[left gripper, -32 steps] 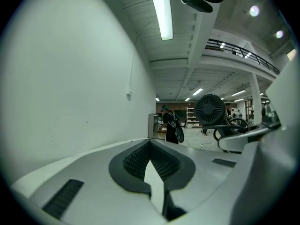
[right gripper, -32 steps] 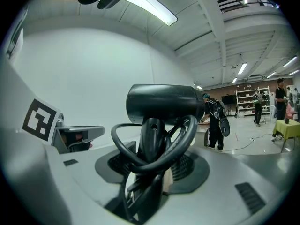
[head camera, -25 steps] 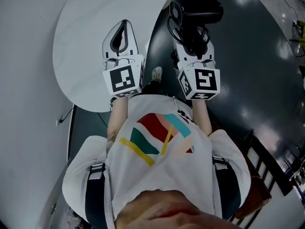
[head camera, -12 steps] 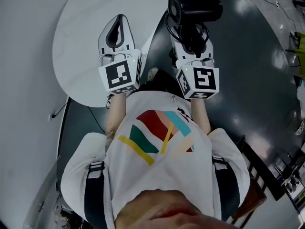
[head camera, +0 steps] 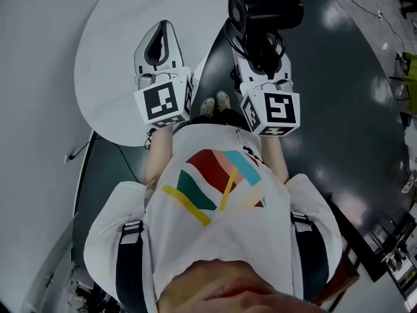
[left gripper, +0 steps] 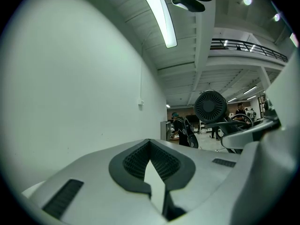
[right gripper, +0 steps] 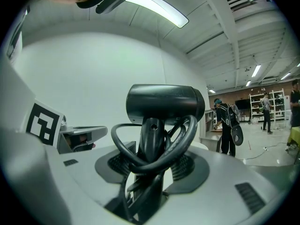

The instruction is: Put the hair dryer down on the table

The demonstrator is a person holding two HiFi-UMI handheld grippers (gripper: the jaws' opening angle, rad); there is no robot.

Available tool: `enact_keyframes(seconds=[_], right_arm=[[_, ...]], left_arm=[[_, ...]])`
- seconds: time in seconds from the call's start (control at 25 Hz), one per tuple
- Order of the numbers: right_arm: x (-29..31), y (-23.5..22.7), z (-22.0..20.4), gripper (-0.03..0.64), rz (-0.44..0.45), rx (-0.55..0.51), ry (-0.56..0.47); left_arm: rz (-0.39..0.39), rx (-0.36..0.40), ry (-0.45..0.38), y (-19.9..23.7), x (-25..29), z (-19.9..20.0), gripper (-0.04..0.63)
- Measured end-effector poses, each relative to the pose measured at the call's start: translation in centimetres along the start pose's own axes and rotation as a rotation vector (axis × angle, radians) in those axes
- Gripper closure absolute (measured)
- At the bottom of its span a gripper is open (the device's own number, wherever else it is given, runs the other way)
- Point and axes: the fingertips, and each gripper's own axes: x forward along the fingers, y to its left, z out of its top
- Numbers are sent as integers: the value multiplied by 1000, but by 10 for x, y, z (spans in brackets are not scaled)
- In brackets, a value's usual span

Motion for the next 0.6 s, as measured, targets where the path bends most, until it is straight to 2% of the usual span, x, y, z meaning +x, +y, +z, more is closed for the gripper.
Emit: enact_keyframes(seconds=[0.28, 0.6], right_arm=[[7, -5, 10, 397, 51, -12, -26], [15, -4, 18, 397, 139, -9, -54]], left_arm=[[54, 1, -3, 1, 1, 2, 583], [91, 44, -17, -6, 2, 10, 583]])
